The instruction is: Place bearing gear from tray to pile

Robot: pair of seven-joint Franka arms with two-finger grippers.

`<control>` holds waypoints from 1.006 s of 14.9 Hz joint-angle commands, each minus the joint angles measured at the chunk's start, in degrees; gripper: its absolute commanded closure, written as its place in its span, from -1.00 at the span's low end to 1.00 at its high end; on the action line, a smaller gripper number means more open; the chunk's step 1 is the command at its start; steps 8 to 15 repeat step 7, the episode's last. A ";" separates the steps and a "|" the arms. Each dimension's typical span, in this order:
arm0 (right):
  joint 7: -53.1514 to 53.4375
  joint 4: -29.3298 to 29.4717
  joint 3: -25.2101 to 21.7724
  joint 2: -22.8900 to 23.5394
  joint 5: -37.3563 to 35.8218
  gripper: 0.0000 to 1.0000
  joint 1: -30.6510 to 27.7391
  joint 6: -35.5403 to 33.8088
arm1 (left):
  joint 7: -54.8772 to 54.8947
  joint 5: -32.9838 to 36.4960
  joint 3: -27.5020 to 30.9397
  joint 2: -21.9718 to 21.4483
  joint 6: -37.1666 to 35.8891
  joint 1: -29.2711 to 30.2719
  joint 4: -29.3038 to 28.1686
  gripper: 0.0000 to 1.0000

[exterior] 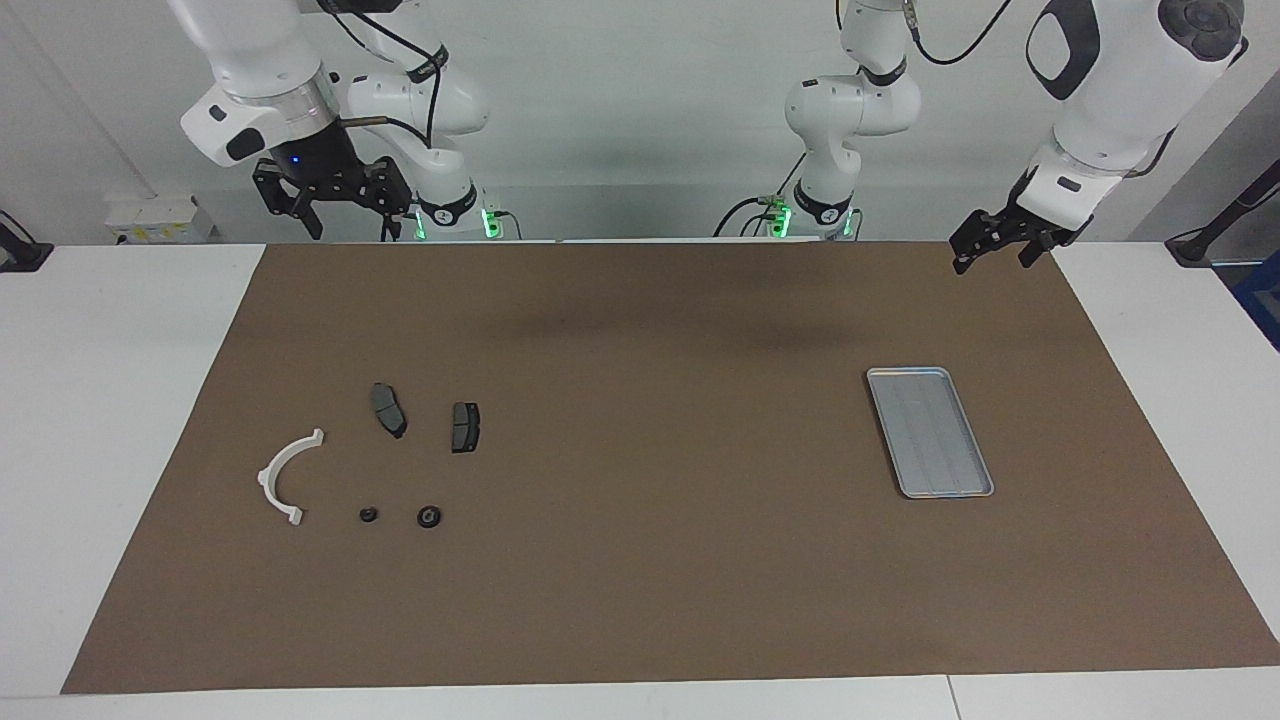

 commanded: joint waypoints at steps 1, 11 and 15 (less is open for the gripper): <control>-0.74 -0.42 0.34 -0.51 0.71 -1.00 -0.87 0.46 | 0.04 -0.58 0.09 -0.91 -0.34 -0.03 -0.14 -1.00; -0.66 -1.04 0.34 -0.95 0.71 -1.00 -0.69 0.55 | 0.04 -0.58 0.09 -0.91 -0.34 -0.03 -0.14 -1.00; -0.66 -1.04 0.34 -0.95 0.71 -1.00 -0.69 0.55 | 0.04 -0.58 0.09 -0.91 -0.34 -0.03 -0.14 -1.00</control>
